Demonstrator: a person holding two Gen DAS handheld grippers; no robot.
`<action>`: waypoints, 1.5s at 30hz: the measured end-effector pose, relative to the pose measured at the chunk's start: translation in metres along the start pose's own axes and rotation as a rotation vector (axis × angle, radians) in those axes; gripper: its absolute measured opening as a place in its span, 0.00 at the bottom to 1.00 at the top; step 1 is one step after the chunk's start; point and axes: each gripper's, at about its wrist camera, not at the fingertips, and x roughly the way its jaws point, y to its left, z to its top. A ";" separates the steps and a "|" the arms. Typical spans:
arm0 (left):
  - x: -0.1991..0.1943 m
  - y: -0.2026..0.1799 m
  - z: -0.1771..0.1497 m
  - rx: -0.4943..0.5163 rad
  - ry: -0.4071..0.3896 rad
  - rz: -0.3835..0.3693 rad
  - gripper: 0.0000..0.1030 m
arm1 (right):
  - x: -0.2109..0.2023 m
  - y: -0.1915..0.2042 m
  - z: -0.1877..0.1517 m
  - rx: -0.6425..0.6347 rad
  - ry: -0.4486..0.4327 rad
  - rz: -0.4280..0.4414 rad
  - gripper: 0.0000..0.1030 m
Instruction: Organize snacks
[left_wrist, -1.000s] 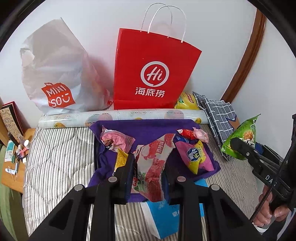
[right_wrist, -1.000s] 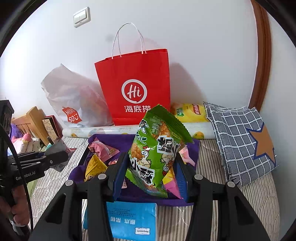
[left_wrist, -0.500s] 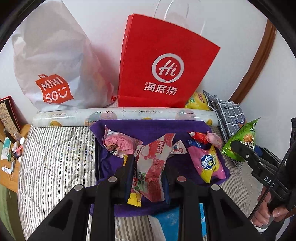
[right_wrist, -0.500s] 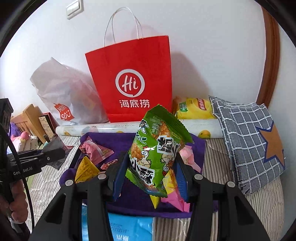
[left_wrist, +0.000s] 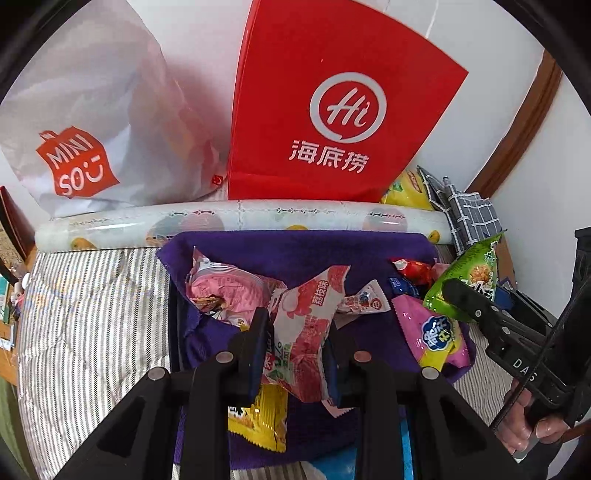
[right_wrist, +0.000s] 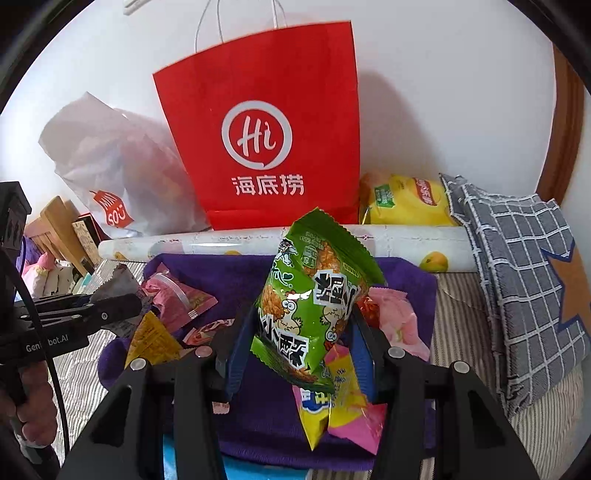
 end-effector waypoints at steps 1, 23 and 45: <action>0.003 0.000 0.000 -0.002 0.004 0.000 0.25 | 0.004 -0.001 0.000 -0.001 0.006 0.000 0.47; 0.027 -0.006 0.003 -0.002 0.037 0.003 0.48 | 0.016 -0.009 -0.004 0.003 0.027 -0.025 0.51; -0.073 -0.037 -0.036 0.046 -0.061 0.055 0.75 | -0.090 0.000 -0.025 0.042 -0.045 -0.083 0.63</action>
